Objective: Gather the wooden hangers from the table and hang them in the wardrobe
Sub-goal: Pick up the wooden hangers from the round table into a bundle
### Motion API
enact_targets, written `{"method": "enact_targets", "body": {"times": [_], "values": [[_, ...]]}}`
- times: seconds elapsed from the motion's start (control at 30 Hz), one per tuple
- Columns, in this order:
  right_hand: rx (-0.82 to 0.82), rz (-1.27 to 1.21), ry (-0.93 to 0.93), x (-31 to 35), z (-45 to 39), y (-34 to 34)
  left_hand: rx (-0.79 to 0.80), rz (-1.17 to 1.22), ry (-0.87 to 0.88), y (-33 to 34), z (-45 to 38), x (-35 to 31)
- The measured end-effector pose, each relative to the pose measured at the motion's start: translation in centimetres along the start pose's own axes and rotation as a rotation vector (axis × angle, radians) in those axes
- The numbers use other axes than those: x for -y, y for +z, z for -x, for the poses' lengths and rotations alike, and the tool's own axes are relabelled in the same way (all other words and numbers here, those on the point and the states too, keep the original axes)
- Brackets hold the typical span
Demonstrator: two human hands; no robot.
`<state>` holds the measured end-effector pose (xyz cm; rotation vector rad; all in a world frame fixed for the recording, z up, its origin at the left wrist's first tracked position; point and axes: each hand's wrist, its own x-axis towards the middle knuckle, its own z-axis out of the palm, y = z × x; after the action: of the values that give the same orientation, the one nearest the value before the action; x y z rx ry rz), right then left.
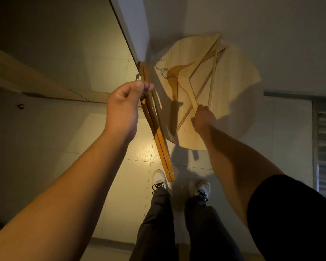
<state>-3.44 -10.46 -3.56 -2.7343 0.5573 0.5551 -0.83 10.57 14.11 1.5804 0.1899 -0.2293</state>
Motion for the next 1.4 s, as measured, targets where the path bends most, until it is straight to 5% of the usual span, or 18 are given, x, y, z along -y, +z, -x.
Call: {"method": "enact_targets", "body": {"times": [0.23,0.37,0.6,0.93,1.4], "values": [[-0.14,0.069,0.092,0.5,1.5,-1.2,-0.004,0.022,-0.034,-0.2,0.6,-0.1],[-0.217,-0.13,0.07,0.2,4.0,-5.0,-0.04,0.035,-0.071,0.2,0.6,-1.0],[-0.318,-0.265,-0.314,0.5,13.1,-9.7,-0.066,0.103,-0.085,1.3,0.9,-4.0],[-0.086,-0.132,-0.347,1.6,17.1,-11.0,-0.099,0.18,-0.081,2.2,1.0,-6.3],[-0.026,-0.185,-0.393,4.0,18.5,-7.8,-0.112,0.135,-0.056,2.3,1.9,-5.9]]}}
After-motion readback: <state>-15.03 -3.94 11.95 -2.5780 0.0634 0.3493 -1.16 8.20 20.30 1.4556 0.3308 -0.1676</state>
